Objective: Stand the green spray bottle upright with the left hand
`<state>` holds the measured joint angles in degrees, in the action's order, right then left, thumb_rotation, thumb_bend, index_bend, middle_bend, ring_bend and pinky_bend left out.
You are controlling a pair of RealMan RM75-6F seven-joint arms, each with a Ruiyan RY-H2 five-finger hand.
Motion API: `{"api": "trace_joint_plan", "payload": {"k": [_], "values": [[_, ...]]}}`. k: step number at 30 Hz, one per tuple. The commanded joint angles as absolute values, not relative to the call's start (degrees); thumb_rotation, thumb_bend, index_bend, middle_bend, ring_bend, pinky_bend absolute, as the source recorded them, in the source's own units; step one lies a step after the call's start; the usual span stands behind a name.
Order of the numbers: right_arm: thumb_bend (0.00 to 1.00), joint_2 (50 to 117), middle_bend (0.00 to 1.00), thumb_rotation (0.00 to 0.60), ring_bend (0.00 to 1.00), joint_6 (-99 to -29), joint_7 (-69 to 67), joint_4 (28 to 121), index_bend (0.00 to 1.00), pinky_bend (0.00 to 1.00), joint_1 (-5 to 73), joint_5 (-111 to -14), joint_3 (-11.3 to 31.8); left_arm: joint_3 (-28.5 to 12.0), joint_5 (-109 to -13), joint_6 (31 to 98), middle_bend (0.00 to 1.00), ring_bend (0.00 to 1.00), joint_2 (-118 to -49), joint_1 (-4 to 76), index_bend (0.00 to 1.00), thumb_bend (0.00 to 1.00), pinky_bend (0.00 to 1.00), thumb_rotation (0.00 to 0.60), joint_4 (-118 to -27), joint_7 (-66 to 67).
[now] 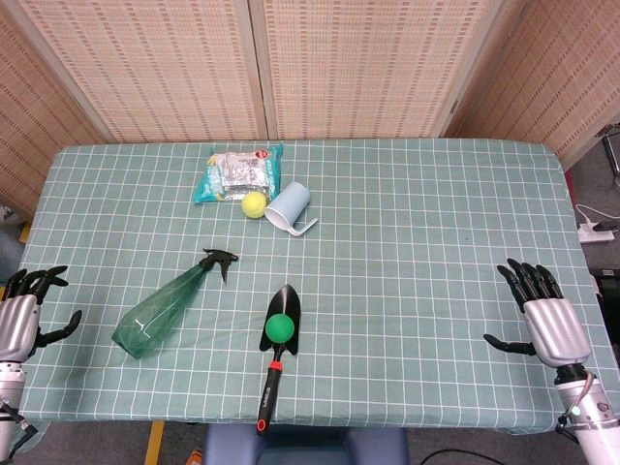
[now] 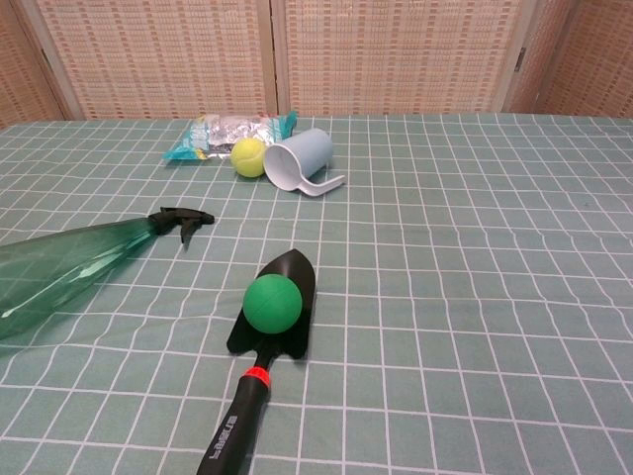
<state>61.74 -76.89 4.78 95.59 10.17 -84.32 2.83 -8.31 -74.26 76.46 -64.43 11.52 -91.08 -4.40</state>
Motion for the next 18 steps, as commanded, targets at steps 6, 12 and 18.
{"api": "trace_joint_plan", "payload": {"k": [6,12,18], "values": [[0.0,61.7,0.0,0.6,0.0,-76.8,4.8,95.7,0.05,0.0,10.2,-84.3,2.8,-8.3,-74.3,76.5,0.3,0.13,-64.4,11.5,0.18,0.29,0.03,0.6,-91.0,-4.5],[0.0,61.7,0.0,0.6,0.0,-77.0,4.9,95.6,0.05,0.0,10.1,-84.4,2.8,-8.4,-74.4,76.6,0.3,0.13,-64.4,11.5,0.18,0.29,0.03,0.6,-91.1,-4.6],[0.0,61.8,0.0,0.6,0.0,-76.7,5.0,95.8,0.05,0.0,10.2,-84.2,2.8,-8.5,-74.0,76.3,0.3,0.13,-64.5,11.6,0.18,0.29,0.03,0.6,-90.9,-4.9]]}}
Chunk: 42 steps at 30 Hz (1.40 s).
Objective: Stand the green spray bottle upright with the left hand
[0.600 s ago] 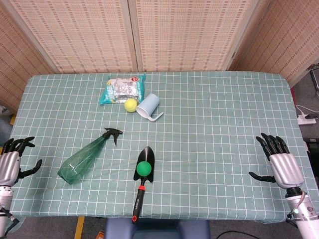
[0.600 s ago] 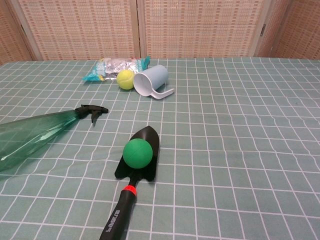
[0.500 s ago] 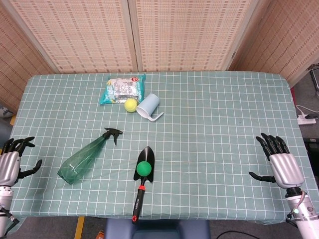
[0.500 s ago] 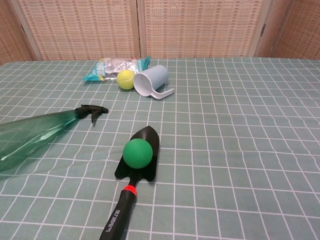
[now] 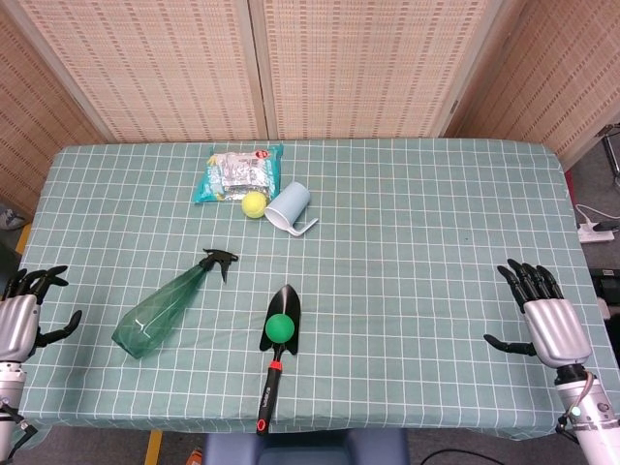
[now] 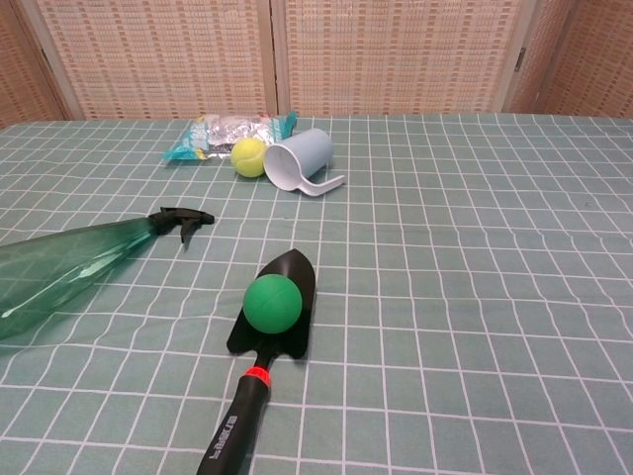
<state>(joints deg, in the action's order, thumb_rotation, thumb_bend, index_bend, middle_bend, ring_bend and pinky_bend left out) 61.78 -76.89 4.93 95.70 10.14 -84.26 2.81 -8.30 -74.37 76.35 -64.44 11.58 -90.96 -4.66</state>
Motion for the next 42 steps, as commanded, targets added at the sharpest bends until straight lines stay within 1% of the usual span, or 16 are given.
{"api": "trace_joint_plan", "payload": {"k": [1,6,8,12,15,18,21,24,25,28,29,31,33,34,37,42], "values": [[0.0,61.8,0.0,0.6,0.0,-76.7,5.1,95.9,0.05,0.0,10.2,-84.0,2.9,-8.6,-73.9,76.2,0.3,0.13,-64.5,11.7,0.18,0.29,0.03,0.6,-90.8,-5.0],[0.0,61.6,0.0,0.6,0.0,-76.7,5.2,96.0,0.05,0.0,10.2,-84.3,2.8,-8.6,-73.9,76.1,0.3,0.13,-64.4,11.8,0.18,0.29,0.03,0.6,-91.0,-4.3],[0.0,61.5,0.0,0.6,0.0,-76.8,4.7,96.0,0.05,0.0,10.2,-84.3,2.8,-9.1,-74.2,77.2,0.3,0.13,-64.4,11.8,0.19,0.29,0.03,0.6,-91.9,-3.8],[0.0,61.3,0.0,0.6,0.0,-76.7,3.3,96.0,0.05,0.0,10.2,-84.3,2.8,-10.0,-74.4,77.4,0.31,0.14,-63.1,12.9,0.21,0.29,0.04,0.6,-96.9,-0.1],[0.0,61.0,0.0,0.6,0.0,-76.5,2.5,95.9,0.05,0.0,10.3,-84.8,2.6,-12.5,-72.5,76.7,0.32,0.16,-60.9,15.2,0.22,0.29,0.05,0.6,-103.2,5.6],[0.0,60.6,0.0,0.6,0.0,-76.2,1.6,95.9,0.05,0.0,10.3,-85.0,2.4,-16.6,-66.4,74.2,0.32,0.16,-58.2,19.2,0.24,0.29,0.05,0.6,-110.6,13.2],[0.0,60.3,0.0,0.6,0.0,-75.9,0.3,95.9,0.05,0.0,10.3,-84.9,2.3,-21.7,-55.1,71.2,0.31,0.17,-56.3,25.2,0.26,0.28,0.06,0.6,-116.9,21.8],[0.0,59.9,0.0,0.6,0.0,-75.3,-0.7,96.0,0.05,0.0,10.4,-84.8,2.2,-26.0,-37.1,69.5,0.32,0.17,-55.9,33.4,0.28,0.28,0.08,0.6,-120.9,32.1],[0.0,59.7,0.0,0.6,0.0,-75.1,-1.1,96.0,0.05,0.0,10.4,-84.8,2.2,-27.2,-28.2,70.1,0.32,0.18,-56.4,37.3,0.28,0.28,0.09,0.6,-121.7,36.7],[0.0,59.4,0.0,0.6,0.0,-74.5,-1.6,96.1,0.05,0.0,10.6,-84.6,2.1,-28.8,-8.9,74.6,0.32,0.18,-59.4,48.1,0.26,0.28,0.09,0.6,-120.5,48.5],[0.0,59.3,0.0,0.6,0.0,-74.4,-1.8,96.1,0.05,0.0,10.6,-84.5,2.0,-29.2,-4.2,76.6,0.32,0.19,-61.0,51.1,0.25,0.28,0.09,0.6,-119.2,51.1],[0.0,59.2,0.0,0.6,0.0,-74.2,-1.9,96.1,0.05,0.0,10.7,-84.4,2.1,-30.1,5.8,81.0,0.3,0.19,-65.3,57.0,0.2,0.28,0.09,0.6,-114.8,56.1],[0.0,59.2,0.0,0.6,0.0,-74.3,-2.0,96.1,0.05,0.0,10.6,-84.3,2.1,-30.4,12.7,84.9,0.29,0.19,-69.4,61.6,0.16,0.28,0.09,0.6,-109.7,60.3],[0.0,59.1,0.0,0.6,0.0,-74.2,-2.0,96.1,0.05,0.0,10.6,-84.2,2.1,-30.2,14.4,86.2,0.28,0.19,-71.1,63.1,0.15,0.28,0.09,0.6,-107.6,61.7],[0.0,58.9,0.0,0.6,0.0,-73.8,-2.1,96.3,0.05,0.0,10.7,-83.6,2.2,-29.8,18.1,89.4,0.28,0.19,-76.2,66.4,0.14,0.28,0.08,0.6,-101.4,65.0],[0.0,58.7,0.0,0.6,0.0,-73.4,-2.4,96.5,0.05,0.0,10.8,-83.2,2.2,-30.5,20.8,90.9,0.28,0.19,-81.6,68.3,0.14,0.28,0.07,0.6,-94.6,67.3]]}}
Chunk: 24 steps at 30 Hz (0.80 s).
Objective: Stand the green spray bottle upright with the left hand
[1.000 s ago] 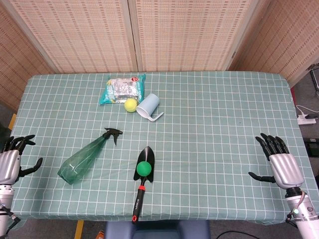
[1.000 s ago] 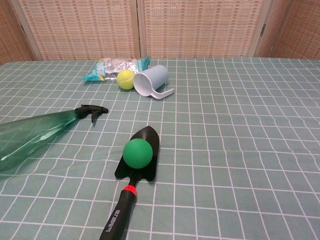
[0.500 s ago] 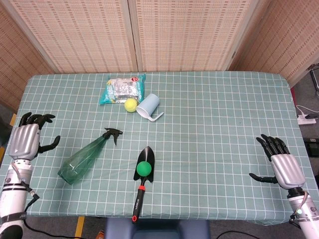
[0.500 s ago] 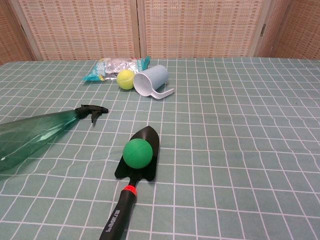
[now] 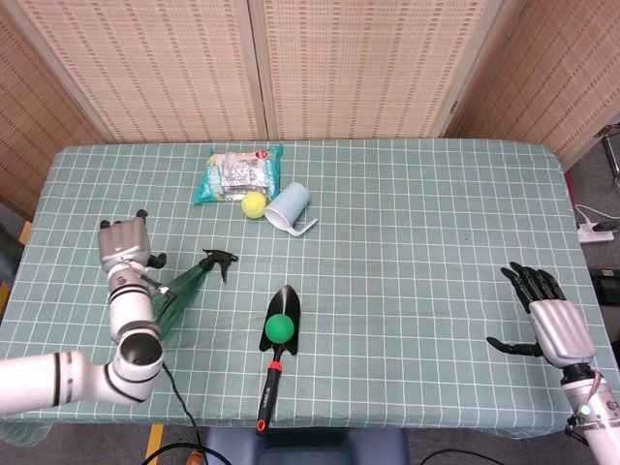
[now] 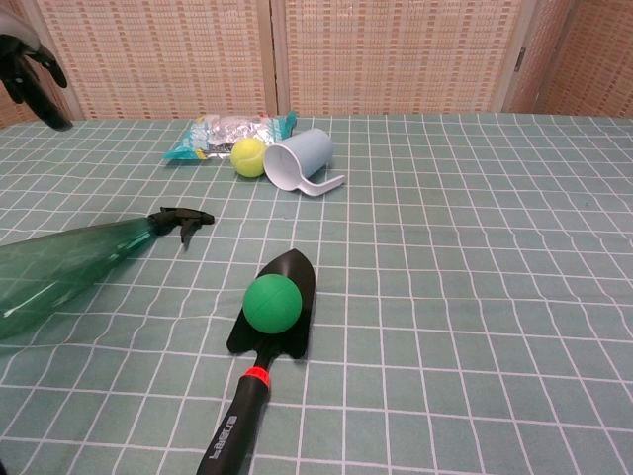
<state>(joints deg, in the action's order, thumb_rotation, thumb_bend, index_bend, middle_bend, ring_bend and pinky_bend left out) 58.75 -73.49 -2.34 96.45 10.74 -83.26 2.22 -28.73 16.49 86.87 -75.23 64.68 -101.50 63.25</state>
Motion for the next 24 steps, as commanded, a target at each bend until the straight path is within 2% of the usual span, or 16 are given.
{"api": "trace_joint_plan", "payload": {"k": [1,5,11,24], "values": [[0.0,58.7,0.0,0.6,0.0,-73.2,-2.3,96.6,0.05,0.0,10.8,-83.1,2.2,-30.5,20.9,91.1,0.28,0.19,-82.5,68.4,0.14,0.28,0.07,0.6,-93.4,67.6],[0.0,58.7,0.0,0.6,0.0,-72.7,-1.9,96.8,0.04,0.0,11.0,-82.6,2.3,-32.0,22.8,92.1,0.28,0.19,-85.2,68.4,0.13,0.25,0.06,0.6,-89.9,68.6],[0.0,58.7,0.0,0.6,0.0,-72.9,-2.0,96.9,0.04,0.0,11.0,-82.8,2.3,-33.1,22.4,93.4,0.28,0.19,-88.6,68.7,0.02,0.22,0.06,0.6,-85.5,70.6],[0.0,58.6,0.0,0.6,0.0,-73.0,-2.4,96.9,0.04,0.0,11.0,-83.0,2.3,-32.9,17.9,93.5,0.24,0.15,-96.4,67.7,0.05,0.22,0.05,0.6,-82.8,71.6]]}}
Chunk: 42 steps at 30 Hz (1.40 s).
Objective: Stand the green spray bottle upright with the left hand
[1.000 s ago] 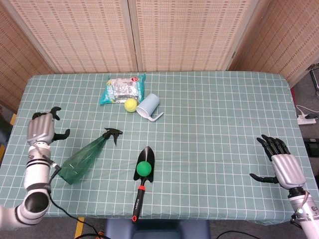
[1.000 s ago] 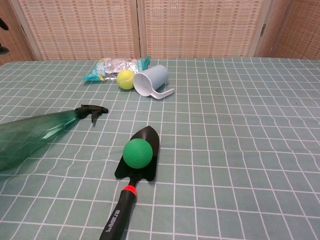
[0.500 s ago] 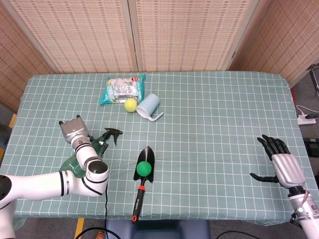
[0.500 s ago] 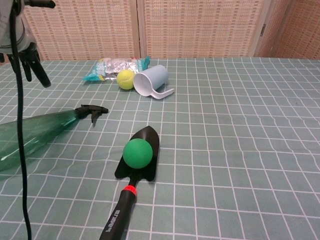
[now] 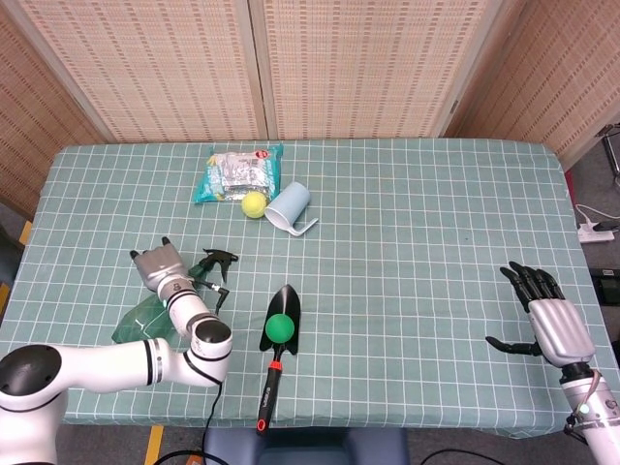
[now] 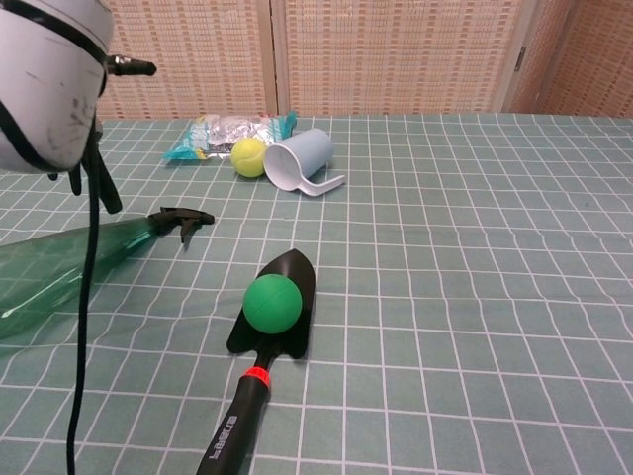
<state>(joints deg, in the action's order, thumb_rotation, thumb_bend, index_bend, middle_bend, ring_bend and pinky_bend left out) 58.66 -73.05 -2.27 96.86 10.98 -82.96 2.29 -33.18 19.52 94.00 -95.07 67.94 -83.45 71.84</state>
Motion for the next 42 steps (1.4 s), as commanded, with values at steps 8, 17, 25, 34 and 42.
{"api": "trace_joint_plan", "payload": {"k": [8,17,25,34,42], "values": [[0.0,58.3,0.0,0.6,0.0,-72.6,-3.4,97.0,0.04,0.0,11.1,-82.7,2.4,-32.0,12.5,92.2,0.25,0.15,-100.1,66.1,0.13,0.22,0.04,0.6,-80.0,69.8],[0.0,58.2,0.0,0.6,0.0,-72.5,-3.7,97.2,0.05,0.0,11.2,-82.8,2.4,-31.8,9.5,91.7,0.25,0.15,-100.6,64.8,0.27,0.22,0.04,0.6,-80.0,73.0],[0.0,58.1,0.0,0.6,0.0,-72.3,-3.9,97.2,0.05,0.0,11.3,-82.8,2.3,-31.3,9.1,91.2,0.24,0.15,-102.0,62.1,0.29,0.22,0.04,0.6,-79.0,73.8],[0.0,58.0,0.0,0.6,0.0,-72.3,-4.4,97.2,0.05,0.0,11.3,-82.5,2.5,-32.5,7.4,88.9,0.24,0.13,-104.3,61.6,0.24,0.22,0.04,0.6,-74.0,74.8],[0.0,57.8,0.0,0.6,0.0,-71.9,-4.9,97.4,0.05,0.0,11.4,-82.5,2.4,-37.9,10.2,89.7,0.24,0.13,-105.8,62.8,0.25,0.22,0.04,0.6,-70.8,77.0]]}}
